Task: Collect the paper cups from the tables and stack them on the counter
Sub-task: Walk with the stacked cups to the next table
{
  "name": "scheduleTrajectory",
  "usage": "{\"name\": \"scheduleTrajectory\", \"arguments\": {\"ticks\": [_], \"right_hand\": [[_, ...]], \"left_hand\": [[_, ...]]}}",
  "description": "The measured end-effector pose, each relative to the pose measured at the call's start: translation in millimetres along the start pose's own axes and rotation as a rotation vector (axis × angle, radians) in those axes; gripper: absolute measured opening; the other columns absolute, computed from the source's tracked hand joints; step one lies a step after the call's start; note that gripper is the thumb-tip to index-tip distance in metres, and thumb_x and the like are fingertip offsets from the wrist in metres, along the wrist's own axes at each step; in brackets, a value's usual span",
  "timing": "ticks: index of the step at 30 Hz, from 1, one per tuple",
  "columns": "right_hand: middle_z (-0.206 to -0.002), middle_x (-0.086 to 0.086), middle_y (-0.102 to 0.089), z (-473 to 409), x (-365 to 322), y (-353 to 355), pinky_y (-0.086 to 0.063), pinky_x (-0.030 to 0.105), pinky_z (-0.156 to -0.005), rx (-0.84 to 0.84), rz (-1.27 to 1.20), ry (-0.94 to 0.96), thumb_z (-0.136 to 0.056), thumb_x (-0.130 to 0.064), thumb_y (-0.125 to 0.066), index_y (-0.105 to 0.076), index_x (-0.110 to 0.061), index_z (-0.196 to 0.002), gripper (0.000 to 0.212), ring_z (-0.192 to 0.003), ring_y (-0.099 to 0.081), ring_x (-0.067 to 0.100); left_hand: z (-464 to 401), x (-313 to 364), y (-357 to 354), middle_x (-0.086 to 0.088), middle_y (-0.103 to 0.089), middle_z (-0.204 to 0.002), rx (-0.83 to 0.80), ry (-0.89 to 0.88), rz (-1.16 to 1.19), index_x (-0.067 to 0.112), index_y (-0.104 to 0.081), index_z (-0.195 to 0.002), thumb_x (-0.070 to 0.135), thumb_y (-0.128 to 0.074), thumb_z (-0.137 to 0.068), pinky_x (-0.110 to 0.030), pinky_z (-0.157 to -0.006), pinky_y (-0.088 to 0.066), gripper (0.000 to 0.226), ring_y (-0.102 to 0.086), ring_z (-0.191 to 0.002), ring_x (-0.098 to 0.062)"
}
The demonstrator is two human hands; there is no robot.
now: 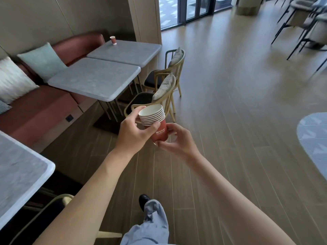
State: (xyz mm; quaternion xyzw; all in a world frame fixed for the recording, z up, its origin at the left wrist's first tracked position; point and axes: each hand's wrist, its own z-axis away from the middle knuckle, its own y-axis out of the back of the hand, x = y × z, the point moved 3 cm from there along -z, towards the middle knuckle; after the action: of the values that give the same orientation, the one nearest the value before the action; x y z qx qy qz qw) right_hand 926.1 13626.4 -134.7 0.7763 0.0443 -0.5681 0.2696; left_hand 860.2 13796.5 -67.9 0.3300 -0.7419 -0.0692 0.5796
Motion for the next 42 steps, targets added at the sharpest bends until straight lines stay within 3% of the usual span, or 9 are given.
{"name": "scheduleTrajectory", "arguments": {"ticks": [3,7,12,16,20,25,32,38,42], "right_hand": [[-0.103,-0.017,-0.074,-28.6,6.3,-6.3,-0.041,0.005,-0.086,-0.001,0.042,-0.024,-0.066,-0.044,-0.087,-0.072,-0.034,-0.114,0.052,-0.100,-0.066,0.004],[-0.104,-0.019,-0.074,-75.6,9.1,-16.1,-0.040,0.003,-0.085,-0.005,0.106,-0.051,-0.065,-0.046,-0.085,-0.072,-0.034,-0.116,0.055,-0.102,-0.065,-0.001],[-0.104,-0.017,-0.074,-146.7,-4.3,-40.6,-0.040,0.005,-0.085,-0.039,0.151,-0.057,-0.068,-0.037,-0.090,-0.073,-0.034,-0.114,0.050,-0.102,-0.065,0.003],[-0.105,-0.018,-0.074,-206.1,-30.9,-83.8,-0.041,0.004,-0.085,-0.119,0.179,-0.014,-0.068,-0.038,-0.089,-0.073,-0.032,-0.120,0.055,-0.101,-0.065,0.001],[-0.107,-0.019,-0.073,-254.9,-51.8,-146.1,-0.046,0.006,-0.085,-0.209,0.180,0.049,-0.068,-0.046,-0.085,-0.072,-0.032,-0.123,0.058,-0.102,-0.066,-0.002],[-0.106,-0.015,-0.073,-287.7,-79.7,-237.6,-0.059,0.031,-0.090,-0.394,0.172,0.134,-0.071,-0.042,-0.090,-0.071,-0.033,-0.122,0.056,-0.102,-0.068,0.005],[-0.096,-0.012,-0.075,-296.0,-124.9,-360.0,-0.054,0.024,-0.085,-0.644,0.110,0.302,-0.071,-0.037,-0.091,-0.073,-0.034,-0.108,0.041,-0.094,-0.070,0.008],[-0.098,-0.013,-0.074,-292.9,-147.9,-443.0,-0.054,0.026,-0.085,-0.852,0.047,0.411,-0.070,-0.040,-0.089,-0.072,-0.033,-0.107,0.041,-0.097,-0.069,0.009],[-0.097,-0.017,-0.073,-303.2,-154.9,-486.5,-0.056,0.024,-0.082,-0.952,-0.014,0.463,-0.069,-0.042,-0.088,-0.071,-0.035,-0.106,0.042,-0.095,-0.069,0.006]], "left_hand": [[-27.4,-20.4,0.3,0.023,-0.067,-0.121,-0.006,0.013,0.043,0.025,-0.062,-0.140,0.064,-0.074,-0.083,-0.005,-0.085,-0.049,0.069,-0.062,-0.114,0.011],[-70.6,-50.7,7.4,0.008,-0.071,-0.124,-0.002,0.033,0.107,0.023,-0.060,-0.142,0.065,-0.075,-0.082,-0.031,-0.093,-0.061,0.075,-0.067,-0.119,-0.007],[-129.4,-86.3,38.3,0.011,-0.071,-0.122,0.027,0.017,0.175,0.029,-0.061,-0.138,0.065,-0.076,-0.083,-0.038,-0.089,-0.065,0.067,-0.068,-0.117,-0.010],[-166.1,-119.7,87.1,0.022,-0.071,-0.116,0.106,0.028,0.208,0.038,-0.061,-0.133,0.061,-0.078,-0.084,-0.020,-0.087,-0.059,0.057,-0.068,-0.115,-0.002],[-180.2,-158.8,144.7,0.025,-0.068,-0.119,0.231,0.068,0.167,0.027,-0.064,-0.136,0.059,-0.077,-0.080,0.002,-0.086,-0.043,0.066,-0.060,-0.115,0.016],[-157.1,-201.4,225.1,0.016,-0.071,-0.126,0.397,0.180,0.081,0.028,-0.063,-0.139,0.062,-0.076,-0.076,0.001,-0.088,-0.041,0.072,-0.062,-0.119,0.006],[-88.5,-243.1,317.6,0.031,-0.063,-0.127,0.664,0.330,-0.009,0.037,-0.057,-0.145,0.068,-0.077,-0.078,0.004,-0.089,-0.039,0.077,-0.052,-0.119,0.023],[-38.7,-261.5,365.6,0.023,-0.068,-0.130,0.881,0.467,-0.083,0.042,-0.058,-0.141,0.070,-0.078,-0.074,-0.005,-0.090,-0.045,0.075,-0.061,-0.123,0.003],[-30.5,-264.7,385.5,0.036,-0.066,-0.121,0.987,0.512,-0.130,0.045,-0.061,-0.132,0.062,-0.080,-0.077,0.000,-0.085,-0.043,0.060,-0.058,-0.119,0.012]]}}
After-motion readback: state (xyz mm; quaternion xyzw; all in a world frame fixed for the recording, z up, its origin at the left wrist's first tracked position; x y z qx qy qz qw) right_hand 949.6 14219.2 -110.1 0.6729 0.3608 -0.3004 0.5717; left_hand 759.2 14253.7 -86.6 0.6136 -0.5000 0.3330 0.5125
